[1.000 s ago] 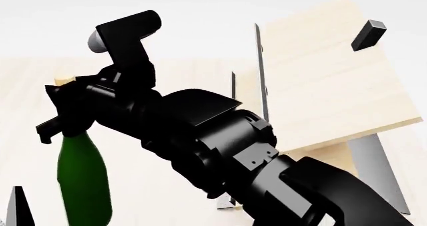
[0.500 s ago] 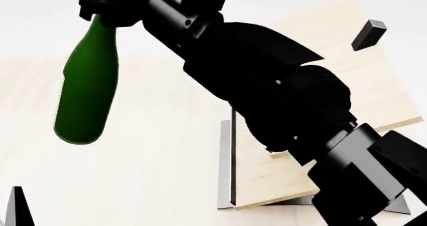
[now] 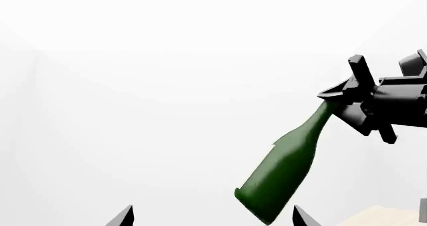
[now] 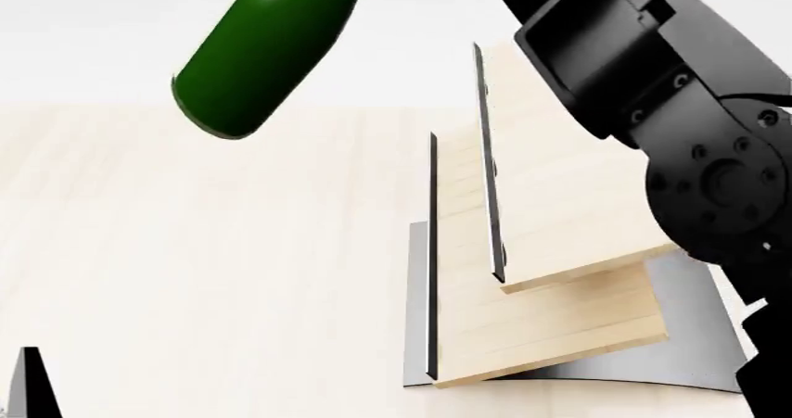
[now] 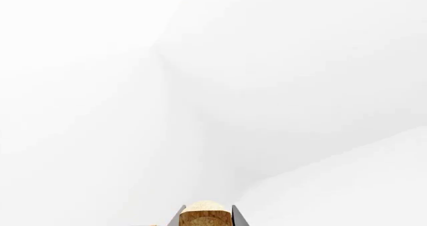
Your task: Put the wine bottle on the wine rack.
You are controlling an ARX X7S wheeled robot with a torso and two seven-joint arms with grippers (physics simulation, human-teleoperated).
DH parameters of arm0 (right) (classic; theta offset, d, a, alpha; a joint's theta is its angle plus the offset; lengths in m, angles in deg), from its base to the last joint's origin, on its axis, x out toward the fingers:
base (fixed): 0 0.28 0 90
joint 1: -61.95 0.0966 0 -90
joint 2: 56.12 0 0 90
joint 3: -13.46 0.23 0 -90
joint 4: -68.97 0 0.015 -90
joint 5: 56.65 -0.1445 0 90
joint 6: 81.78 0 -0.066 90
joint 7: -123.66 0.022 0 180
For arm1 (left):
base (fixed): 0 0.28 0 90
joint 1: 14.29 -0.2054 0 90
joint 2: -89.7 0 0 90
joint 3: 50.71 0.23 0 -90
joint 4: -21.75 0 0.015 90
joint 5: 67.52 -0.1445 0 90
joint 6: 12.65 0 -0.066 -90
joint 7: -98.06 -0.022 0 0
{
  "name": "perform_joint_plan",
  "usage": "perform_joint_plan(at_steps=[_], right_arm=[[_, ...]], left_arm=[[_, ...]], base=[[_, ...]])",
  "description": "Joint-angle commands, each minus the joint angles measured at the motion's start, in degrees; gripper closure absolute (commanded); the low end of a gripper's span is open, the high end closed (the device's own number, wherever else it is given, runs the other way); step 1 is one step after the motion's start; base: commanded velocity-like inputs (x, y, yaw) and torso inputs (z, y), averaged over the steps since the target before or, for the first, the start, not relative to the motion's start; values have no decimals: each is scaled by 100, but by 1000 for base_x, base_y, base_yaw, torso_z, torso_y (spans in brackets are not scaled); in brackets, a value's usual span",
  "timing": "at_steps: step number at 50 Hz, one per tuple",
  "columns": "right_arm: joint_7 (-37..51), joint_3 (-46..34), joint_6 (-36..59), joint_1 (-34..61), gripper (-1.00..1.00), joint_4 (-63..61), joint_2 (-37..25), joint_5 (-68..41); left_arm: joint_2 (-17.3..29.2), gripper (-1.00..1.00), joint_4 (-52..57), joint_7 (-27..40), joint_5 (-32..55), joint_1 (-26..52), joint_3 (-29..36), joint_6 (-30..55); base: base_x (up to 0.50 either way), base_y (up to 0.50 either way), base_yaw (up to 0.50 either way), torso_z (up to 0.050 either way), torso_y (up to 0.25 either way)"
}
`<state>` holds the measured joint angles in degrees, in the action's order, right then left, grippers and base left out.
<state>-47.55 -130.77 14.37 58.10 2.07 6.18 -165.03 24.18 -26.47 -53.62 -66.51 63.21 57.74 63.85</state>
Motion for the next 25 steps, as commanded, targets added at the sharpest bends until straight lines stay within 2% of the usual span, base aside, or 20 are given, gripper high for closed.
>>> perform_joint_plan(at_steps=[1,15,25], right_arm=[[169,417,-96,-76,100,15,-508,-81],[383,627,-348,-371,100,-82,-955,-154],[619,966,-429,-652,100,-15,-1209,-707]], left_arm=[[22,-100,25,28,7,-8,-15,10],[32,-100,30,41,24,22,0,30],[40,-100,6,38,43,40,29,15]], base=[[0,0,0,0,0],[0,0,0,0,1],[0,0,0,0,1]])
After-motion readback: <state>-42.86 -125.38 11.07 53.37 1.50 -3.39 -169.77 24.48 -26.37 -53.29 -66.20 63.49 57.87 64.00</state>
